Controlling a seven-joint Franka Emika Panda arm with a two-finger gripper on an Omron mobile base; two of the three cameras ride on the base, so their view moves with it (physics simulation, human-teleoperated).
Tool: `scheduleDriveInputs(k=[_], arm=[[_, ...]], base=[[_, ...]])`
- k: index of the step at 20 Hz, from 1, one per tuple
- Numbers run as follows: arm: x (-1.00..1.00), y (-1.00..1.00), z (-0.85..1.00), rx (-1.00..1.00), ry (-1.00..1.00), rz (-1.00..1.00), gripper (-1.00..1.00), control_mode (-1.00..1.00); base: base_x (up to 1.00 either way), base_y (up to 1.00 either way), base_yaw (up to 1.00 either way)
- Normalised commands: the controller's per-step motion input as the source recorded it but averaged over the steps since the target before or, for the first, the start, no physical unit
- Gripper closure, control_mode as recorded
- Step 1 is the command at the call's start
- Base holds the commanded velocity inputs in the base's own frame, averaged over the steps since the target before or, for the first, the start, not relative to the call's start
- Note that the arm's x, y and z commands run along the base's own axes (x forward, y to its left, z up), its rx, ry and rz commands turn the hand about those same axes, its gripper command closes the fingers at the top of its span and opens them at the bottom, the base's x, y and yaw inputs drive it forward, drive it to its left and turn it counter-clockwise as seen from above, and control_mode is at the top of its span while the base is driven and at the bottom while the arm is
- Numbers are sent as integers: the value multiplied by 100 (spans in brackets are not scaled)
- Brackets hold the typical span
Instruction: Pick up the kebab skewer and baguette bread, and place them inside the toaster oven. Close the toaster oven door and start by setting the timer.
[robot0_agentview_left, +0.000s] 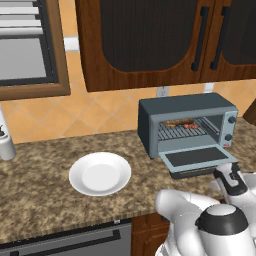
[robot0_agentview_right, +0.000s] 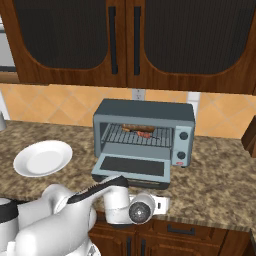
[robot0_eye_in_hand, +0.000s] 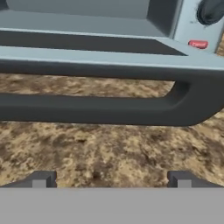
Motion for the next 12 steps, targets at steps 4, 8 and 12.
scheduleDriveInputs(k=[4,8,12], arm=[[12,0,-14,0,0,5,-100,-100],[19,0,-3,0,0,4,-100,-100],[21,0,0,0,0,2,-100,-100]], base=[[0,0,0],[0,0,0],[0,0,0]])
